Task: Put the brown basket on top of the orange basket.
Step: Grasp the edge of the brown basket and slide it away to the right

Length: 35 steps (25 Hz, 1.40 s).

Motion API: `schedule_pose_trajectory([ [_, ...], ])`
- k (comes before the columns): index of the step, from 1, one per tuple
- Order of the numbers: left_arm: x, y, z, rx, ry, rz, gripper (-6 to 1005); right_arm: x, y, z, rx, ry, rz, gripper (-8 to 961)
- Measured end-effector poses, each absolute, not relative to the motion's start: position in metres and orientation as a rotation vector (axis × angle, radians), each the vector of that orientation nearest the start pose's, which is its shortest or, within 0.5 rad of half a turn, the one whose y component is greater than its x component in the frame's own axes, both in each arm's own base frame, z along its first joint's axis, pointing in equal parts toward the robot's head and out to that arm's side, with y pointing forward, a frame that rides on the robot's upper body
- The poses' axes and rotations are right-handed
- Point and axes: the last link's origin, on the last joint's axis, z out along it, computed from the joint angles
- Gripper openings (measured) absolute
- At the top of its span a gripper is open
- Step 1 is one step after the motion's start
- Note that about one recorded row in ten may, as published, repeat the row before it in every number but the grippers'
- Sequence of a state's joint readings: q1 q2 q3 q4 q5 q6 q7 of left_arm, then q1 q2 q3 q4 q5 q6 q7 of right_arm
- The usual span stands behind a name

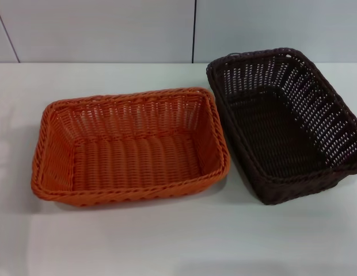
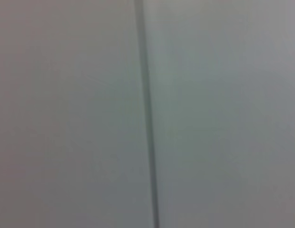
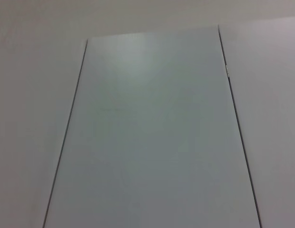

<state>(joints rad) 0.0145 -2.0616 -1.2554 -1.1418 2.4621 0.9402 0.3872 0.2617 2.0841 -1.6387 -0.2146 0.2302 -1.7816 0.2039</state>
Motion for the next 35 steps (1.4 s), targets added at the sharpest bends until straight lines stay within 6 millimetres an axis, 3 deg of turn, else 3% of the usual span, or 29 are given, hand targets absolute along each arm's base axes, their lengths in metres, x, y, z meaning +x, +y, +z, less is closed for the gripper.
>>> schedule_pose_trajectory([
  [3, -0.291, 0.302, 0.067, -1.193, -0.397, -0.734, 786, 0.303, 0.26, 0.06, -1.287, 0.079, 1.075, 824],
  [9, -0.316, 0.296, 0.061, -1.191, -0.454, -0.709, 786, 0.303, 0.26, 0.06, -1.282, 0.08, 1.076, 824],
  [35, -0.339, 0.285, 0.054, -1.194, -0.466, -0.65, 785, 0.304, 0.26, 0.057, -1.304, 0.088, 1.07, 824],
])
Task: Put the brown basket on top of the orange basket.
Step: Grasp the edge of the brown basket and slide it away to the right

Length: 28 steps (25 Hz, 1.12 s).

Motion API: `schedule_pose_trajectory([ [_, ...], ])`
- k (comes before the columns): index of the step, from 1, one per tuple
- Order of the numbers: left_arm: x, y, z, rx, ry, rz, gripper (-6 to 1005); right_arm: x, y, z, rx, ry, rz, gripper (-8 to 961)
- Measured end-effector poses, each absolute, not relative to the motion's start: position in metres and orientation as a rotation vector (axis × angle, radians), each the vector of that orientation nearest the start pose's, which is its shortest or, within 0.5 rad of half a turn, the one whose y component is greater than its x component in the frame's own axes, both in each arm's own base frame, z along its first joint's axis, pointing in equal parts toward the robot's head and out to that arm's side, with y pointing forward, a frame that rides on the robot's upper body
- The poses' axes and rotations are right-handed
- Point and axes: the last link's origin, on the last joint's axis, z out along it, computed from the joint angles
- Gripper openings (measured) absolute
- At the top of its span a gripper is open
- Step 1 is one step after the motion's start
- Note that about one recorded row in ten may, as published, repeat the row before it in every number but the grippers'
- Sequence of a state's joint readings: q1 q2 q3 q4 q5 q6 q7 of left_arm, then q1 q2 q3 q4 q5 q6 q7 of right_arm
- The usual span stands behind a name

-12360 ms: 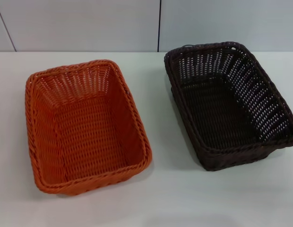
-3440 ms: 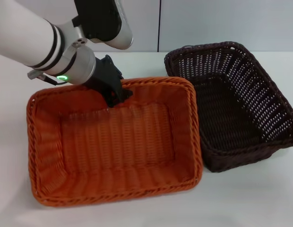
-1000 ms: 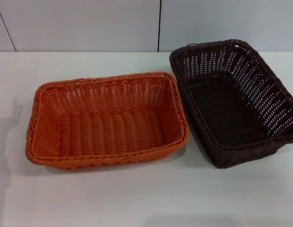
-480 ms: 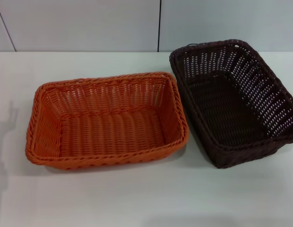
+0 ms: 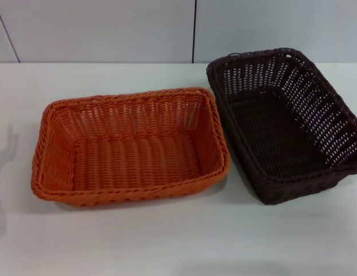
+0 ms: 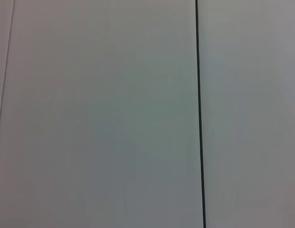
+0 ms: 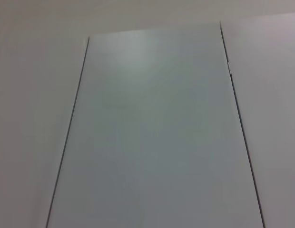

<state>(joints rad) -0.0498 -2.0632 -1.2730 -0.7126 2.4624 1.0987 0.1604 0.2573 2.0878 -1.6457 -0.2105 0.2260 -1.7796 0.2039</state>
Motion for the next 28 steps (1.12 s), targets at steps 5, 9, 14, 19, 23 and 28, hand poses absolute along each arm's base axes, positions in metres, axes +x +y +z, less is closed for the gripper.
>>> schedule_pose_trajectory([
  [5, -0.34, 0.286, 0.051, -1.207, -0.466, -0.644, 785, 0.305, 0.261, 0.057, -1.303, 0.099, 1.062, 824],
  [9, -0.341, 0.286, 0.05, -1.216, -0.476, -0.638, 785, 0.304, 0.262, 0.057, -1.305, 0.1, 1.065, 824],
  [14, -0.345, 0.285, 0.046, -1.23, -0.509, -0.636, 784, 0.303, 0.262, 0.057, -1.307, 0.094, 1.072, 824],
  [19, -0.347, 0.278, 0.045, -1.222, -0.487, -0.635, 784, 0.302, 0.261, 0.058, -1.297, 0.086, 1.078, 824],
  [23, -0.352, 0.276, 0.041, -1.227, -0.469, -0.639, 784, 0.303, 0.261, 0.06, -1.286, 0.087, 1.08, 824],
  [28, -0.358, 0.275, 0.038, -1.23, -0.52, -0.67, 784, 0.3, 0.265, 0.06, -1.291, 0.086, 1.09, 824],
])
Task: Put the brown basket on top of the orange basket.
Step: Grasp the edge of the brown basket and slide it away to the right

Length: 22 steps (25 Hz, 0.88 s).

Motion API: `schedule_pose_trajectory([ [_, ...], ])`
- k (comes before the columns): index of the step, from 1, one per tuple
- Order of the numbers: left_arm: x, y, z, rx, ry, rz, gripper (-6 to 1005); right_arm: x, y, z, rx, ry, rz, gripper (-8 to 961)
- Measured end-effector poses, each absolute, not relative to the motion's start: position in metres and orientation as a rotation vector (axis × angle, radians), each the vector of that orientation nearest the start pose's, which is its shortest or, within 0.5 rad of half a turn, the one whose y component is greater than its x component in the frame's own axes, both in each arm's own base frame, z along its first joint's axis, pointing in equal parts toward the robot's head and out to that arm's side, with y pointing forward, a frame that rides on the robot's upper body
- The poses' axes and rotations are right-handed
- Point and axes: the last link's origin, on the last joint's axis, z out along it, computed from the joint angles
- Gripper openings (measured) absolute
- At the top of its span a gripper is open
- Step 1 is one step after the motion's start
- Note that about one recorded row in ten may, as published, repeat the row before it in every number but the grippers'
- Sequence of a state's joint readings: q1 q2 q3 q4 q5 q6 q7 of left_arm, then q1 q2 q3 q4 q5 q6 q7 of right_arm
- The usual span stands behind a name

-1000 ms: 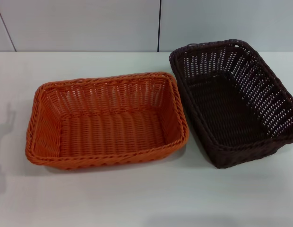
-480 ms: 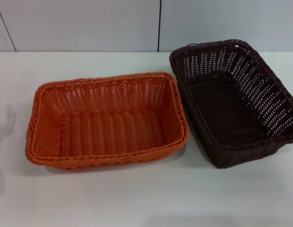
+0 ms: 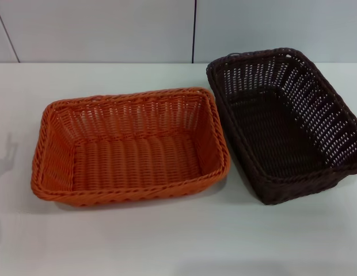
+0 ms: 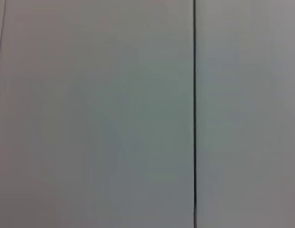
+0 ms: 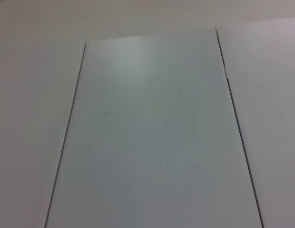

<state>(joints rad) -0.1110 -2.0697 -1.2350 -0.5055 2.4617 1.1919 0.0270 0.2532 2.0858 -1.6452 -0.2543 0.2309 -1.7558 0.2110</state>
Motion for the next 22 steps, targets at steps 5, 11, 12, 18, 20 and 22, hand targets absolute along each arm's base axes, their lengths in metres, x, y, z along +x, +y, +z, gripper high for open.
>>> schedule_pose_trajectory([
  [5, -0.36, 0.275, 0.038, -1.229, -0.533, -0.677, 784, 0.299, 0.27, 0.059, -1.306, 0.098, 1.087, 824],
  [11, -0.362, 0.273, 0.039, -1.228, -0.531, -0.671, 783, 0.298, 0.273, 0.056, -1.329, 0.11, 1.083, 824],
  [12, -0.362, 0.273, 0.039, -1.229, -0.531, -0.67, 783, 0.298, 0.273, 0.056, -1.329, 0.11, 1.083, 824],
  [18, -0.367, 0.273, 0.038, -1.232, -0.533, -0.649, 783, 0.3, 0.274, 0.055, -1.333, 0.124, 1.065, 823],
  [20, -0.368, 0.273, 0.038, -1.232, -0.534, -0.644, 783, 0.301, 0.276, 0.054, -1.34, 0.134, 1.056, 823],
  [22, -0.369, 0.273, 0.039, -1.233, -0.534, -0.641, 783, 0.301, 0.278, 0.052, -1.349, 0.14, 1.052, 823],
])
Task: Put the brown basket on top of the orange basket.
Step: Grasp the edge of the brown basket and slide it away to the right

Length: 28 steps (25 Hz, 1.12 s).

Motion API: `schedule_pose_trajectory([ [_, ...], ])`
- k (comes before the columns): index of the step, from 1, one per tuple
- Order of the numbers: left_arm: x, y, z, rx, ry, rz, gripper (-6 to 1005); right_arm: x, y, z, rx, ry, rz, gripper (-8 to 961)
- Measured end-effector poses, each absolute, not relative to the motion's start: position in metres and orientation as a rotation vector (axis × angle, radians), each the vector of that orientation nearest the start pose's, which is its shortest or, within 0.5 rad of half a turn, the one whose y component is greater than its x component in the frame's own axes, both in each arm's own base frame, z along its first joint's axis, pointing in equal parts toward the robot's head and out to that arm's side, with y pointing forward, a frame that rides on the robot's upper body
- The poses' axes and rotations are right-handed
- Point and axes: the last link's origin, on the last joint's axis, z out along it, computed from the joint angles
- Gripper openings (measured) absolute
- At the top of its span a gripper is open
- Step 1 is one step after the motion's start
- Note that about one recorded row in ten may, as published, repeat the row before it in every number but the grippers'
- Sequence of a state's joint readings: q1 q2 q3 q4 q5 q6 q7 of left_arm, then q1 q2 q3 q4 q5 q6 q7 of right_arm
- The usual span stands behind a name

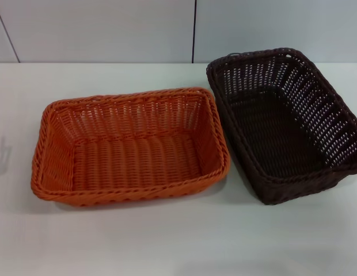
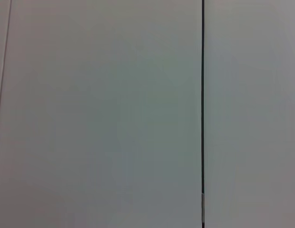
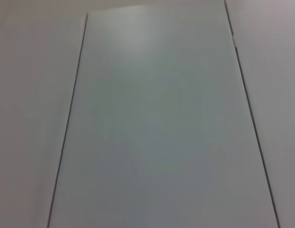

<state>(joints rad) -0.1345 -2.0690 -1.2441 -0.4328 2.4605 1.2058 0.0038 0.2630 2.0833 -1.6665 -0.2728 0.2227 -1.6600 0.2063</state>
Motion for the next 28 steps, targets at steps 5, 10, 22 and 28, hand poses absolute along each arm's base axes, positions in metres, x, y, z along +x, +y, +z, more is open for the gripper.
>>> schedule_pose_trajectory([
  [5, -0.3691, 0.2728, 0.0385, -1.235, -0.534, -0.638, 783, 0.2985, 0.2806, 0.0497, -1.363, 0.142, 1.054, 823],
  [10, -0.3696, 0.2737, 0.0371, -1.244, -0.534, -0.632, 783, 0.2992, 0.2804, 0.0498, -1.364, 0.143, 1.05, 823],
  [22, -0.3676, 0.2748, 0.0348, -1.255, -0.531, -0.636, 782, 0.3051, 0.2765, 0.0506, -1.36, 0.154, 1.028, 823],
  [28, -0.3669, 0.2747, 0.0341, -1.259, -0.529, -0.637, 782, 0.3061, 0.2755, 0.0501, -1.362, 0.158, 1.024, 823],
])
